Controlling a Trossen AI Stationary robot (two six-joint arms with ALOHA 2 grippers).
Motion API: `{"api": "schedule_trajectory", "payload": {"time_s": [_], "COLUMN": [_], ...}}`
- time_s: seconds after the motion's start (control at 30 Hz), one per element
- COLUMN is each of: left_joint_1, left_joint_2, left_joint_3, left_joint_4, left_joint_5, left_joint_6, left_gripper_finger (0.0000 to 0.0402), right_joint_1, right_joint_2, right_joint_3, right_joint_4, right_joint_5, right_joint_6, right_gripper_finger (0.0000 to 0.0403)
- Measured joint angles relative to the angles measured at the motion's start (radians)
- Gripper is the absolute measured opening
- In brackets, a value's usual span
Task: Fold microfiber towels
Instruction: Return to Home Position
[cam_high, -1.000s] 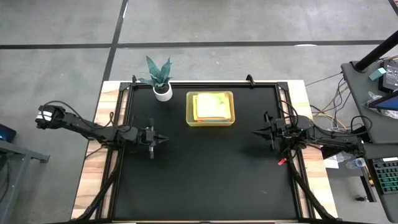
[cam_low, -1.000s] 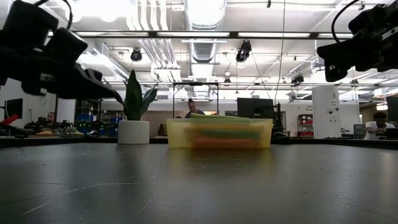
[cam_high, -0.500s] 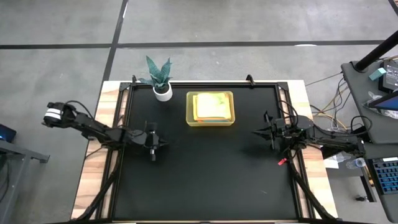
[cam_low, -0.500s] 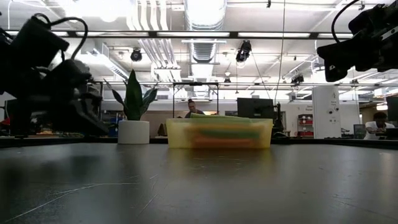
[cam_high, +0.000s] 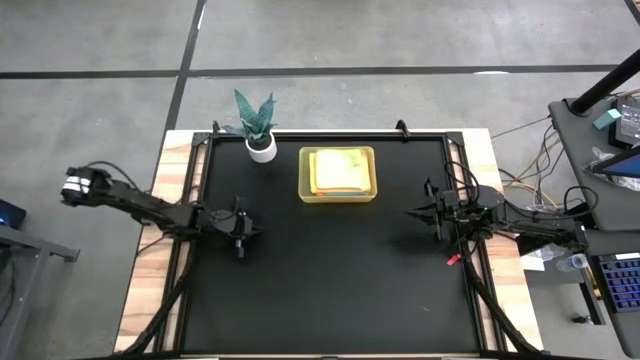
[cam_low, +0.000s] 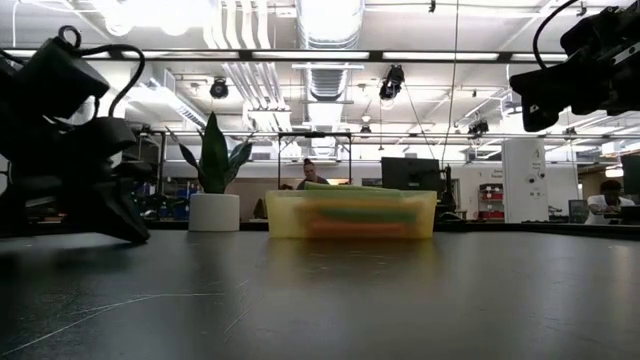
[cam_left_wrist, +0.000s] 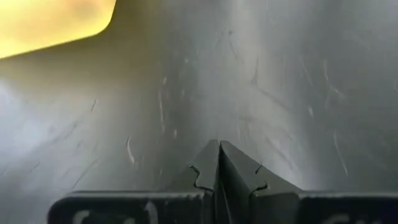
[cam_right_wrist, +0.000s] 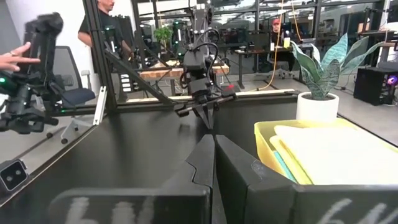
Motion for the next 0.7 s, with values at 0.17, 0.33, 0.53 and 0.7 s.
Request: {"api": "schedule_trajectory", "payload": {"time_s": [0.17,0.33,0.53,0.7], "left_joint_1": [0.0,0.0,0.0,0.0], "left_joint_2": [-0.256,-0.479,-0.656,-0.772], "left_joint_3": [0.001,0.002,0.002,0.002], "left_joint_4": [-0.21,-0.269,-0.272,-0.273], "left_joint_5": [0.0,0.005,0.006,0.006], "left_joint_6": [-0.001,-0.001,-0.001,-0.001], "left_gripper_finger": [0.0,0.0,0.0,0.0], "right_joint_1": [0.0,0.0,0.0,0.0], "right_joint_2": [0.0,0.0,0.0,0.0], "right_joint_3": [0.0,0.0,0.0,0.0], "right_joint_4": [0.0,0.0,0.0,0.0], "right_joint_5": [0.0,0.0,0.0,0.0], "right_joint_6": [0.0,0.001,0.002,0.002], "right_gripper_finger": [0.0009,0.0009,0.0009,0.0009]}}
